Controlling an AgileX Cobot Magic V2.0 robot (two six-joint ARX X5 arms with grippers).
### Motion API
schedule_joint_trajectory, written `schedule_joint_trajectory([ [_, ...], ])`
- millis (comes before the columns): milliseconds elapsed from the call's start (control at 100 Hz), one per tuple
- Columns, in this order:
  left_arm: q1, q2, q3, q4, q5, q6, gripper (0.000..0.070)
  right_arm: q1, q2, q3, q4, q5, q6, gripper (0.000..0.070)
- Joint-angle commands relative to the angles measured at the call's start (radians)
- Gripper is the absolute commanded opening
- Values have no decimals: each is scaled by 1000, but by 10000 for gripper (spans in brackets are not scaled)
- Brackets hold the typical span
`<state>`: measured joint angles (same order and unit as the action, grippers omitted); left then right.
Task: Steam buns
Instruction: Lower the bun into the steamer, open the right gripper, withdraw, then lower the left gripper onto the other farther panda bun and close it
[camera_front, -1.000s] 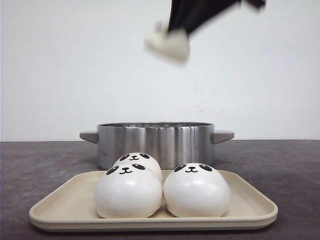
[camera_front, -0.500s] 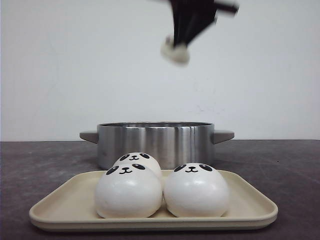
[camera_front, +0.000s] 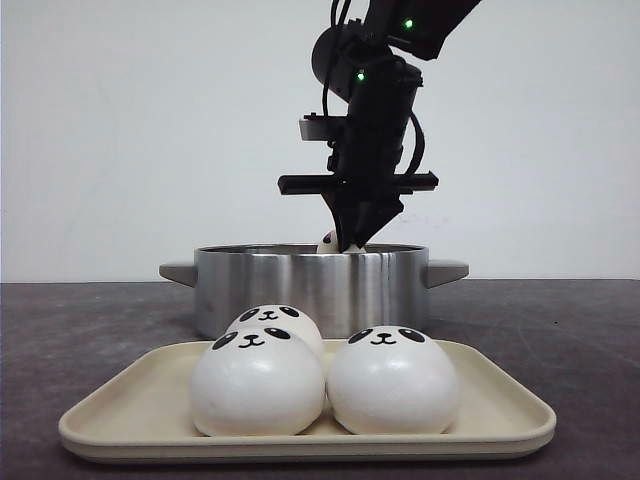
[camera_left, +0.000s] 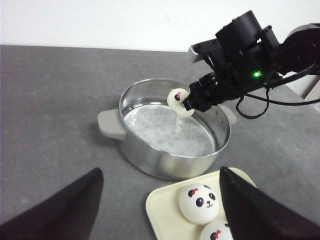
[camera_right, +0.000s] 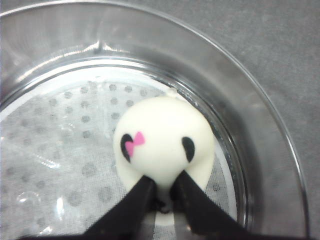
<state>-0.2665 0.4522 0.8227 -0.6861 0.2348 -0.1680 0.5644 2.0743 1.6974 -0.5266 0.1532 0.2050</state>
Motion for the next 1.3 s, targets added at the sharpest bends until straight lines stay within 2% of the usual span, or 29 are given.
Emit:
schedule_joint_trajectory([
  [0, -3, 5, 14, -3, -3, 10, 435, 1, 27, 24, 10, 3, -8, 10],
  [40, -3, 5, 14, -8, -3, 10, 435, 1, 31, 24, 10, 4, -8, 45],
  [130, -3, 5, 14, -9, -2, 10, 435, -3, 32, 24, -2, 3, -7, 176],
  [180, -3, 5, 14, -9, -2, 10, 435, -6, 32, 24, -15, 2, -3, 212],
  [310, -3, 5, 14, -9, -2, 6, 435, -11, 32, 24, -45, 3, -3, 226],
  [410, -3, 5, 14, -10, -2, 6, 435, -11, 32, 24, -58, 3, -3, 296],
  [480, -3, 5, 14, -10, -2, 5, 435, -11, 32, 25, -55, 2, -3, 297],
  [570, -3, 5, 14, -10, -1, -9, 435, -9, 17, 45, -83, 1, -3, 291],
  [610, -3, 5, 14, -12, 10, -8, 435, -10, 4, 60, -101, 1, -3, 257],
  [640, -3, 6, 14, -14, 14, -8, 435, -9, -10, 72, -117, 1, -4, 200],
  [700, -3, 19, 14, -23, 14, -10, 435, -8, -51, 92, -147, 0, -4, 10],
  [710, -3, 22, 14, -25, 14, -10, 435, -6, -60, 94, -148, 0, -5, 0],
  [800, -4, 69, 14, -42, 20, -35, 435, 2, -158, 96, -149, -24, -11, 9],
  [1000, -59, 252, 17, -28, 84, -117, 436, 58, -428, 96, -204, -22, -42, 8],
  [1120, -145, 383, 40, 8, 74, -157, 437, 109, -577, 96, -251, -21, -60, 8],
  [1290, -269, 574, 92, 58, 10, -224, 437, 160, -731, 96, -268, -20, -46, 8],
])
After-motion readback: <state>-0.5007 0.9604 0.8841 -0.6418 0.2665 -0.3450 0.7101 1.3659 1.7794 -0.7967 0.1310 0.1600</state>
